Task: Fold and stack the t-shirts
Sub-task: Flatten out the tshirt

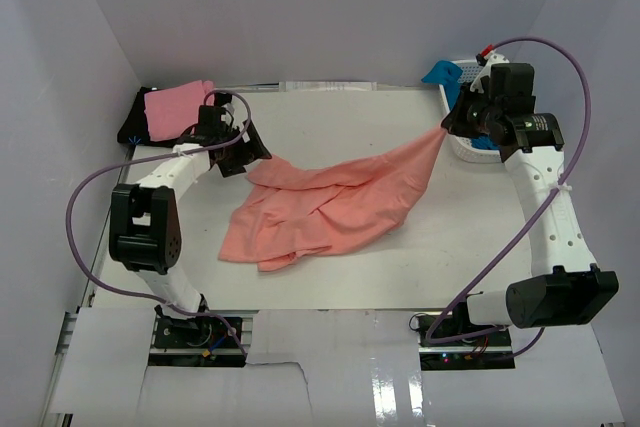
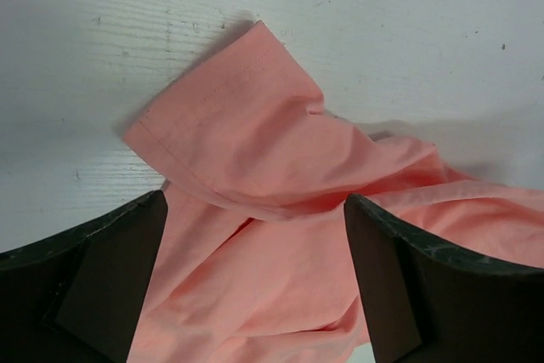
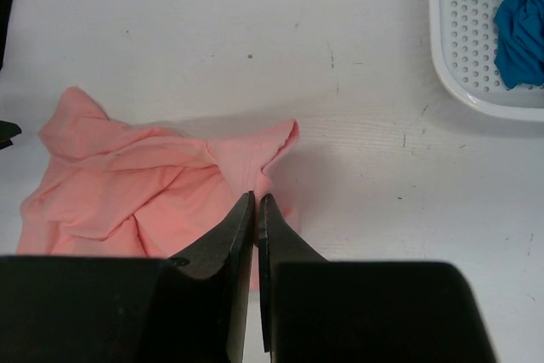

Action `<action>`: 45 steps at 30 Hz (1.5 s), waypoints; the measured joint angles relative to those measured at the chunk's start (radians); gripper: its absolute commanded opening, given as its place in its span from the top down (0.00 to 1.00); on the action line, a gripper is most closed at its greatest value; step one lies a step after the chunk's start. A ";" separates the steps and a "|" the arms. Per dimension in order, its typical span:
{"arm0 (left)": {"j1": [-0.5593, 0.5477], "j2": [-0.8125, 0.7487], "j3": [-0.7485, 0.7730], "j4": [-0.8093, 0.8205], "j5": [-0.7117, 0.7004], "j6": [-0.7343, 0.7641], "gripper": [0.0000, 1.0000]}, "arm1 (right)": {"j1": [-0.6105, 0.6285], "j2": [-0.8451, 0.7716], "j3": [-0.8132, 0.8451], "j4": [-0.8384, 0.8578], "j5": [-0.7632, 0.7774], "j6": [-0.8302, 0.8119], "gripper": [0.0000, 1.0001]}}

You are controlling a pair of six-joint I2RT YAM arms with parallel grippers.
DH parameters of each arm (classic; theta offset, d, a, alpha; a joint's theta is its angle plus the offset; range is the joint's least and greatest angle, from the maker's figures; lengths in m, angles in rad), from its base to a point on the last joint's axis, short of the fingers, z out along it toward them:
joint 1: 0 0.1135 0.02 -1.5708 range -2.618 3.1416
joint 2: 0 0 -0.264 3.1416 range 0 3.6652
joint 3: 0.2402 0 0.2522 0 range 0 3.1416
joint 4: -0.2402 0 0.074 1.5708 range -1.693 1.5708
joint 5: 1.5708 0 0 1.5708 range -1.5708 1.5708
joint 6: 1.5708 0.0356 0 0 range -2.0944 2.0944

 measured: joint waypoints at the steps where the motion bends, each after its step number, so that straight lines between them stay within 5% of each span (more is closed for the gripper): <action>1: 0.002 0.013 0.008 -0.005 0.007 -0.009 0.07 | -0.001 0.000 0.000 -0.002 0.000 0.000 0.92; 33: 0.044 0.228 0.078 -0.059 -0.006 -0.222 0.34 | -0.011 -0.010 -0.013 -0.002 -0.014 -0.004 0.92; 37: 0.045 0.233 0.081 -0.053 -0.023 -0.231 0.44 | -0.011 -0.014 -0.013 -0.002 -0.016 -0.004 0.92; 41: 0.047 0.259 0.099 -0.040 -0.025 -0.240 0.68 | -0.011 -0.014 -0.013 -0.002 -0.016 -0.005 0.92; 44: 0.047 0.262 0.100 -0.038 -0.027 -0.240 0.74 | -0.011 -0.014 -0.013 -0.002 -0.016 -0.005 0.92; 45: 0.047 0.262 0.100 -0.035 -0.027 -0.239 0.84 | -0.011 -0.014 -0.013 -0.002 -0.016 -0.004 0.92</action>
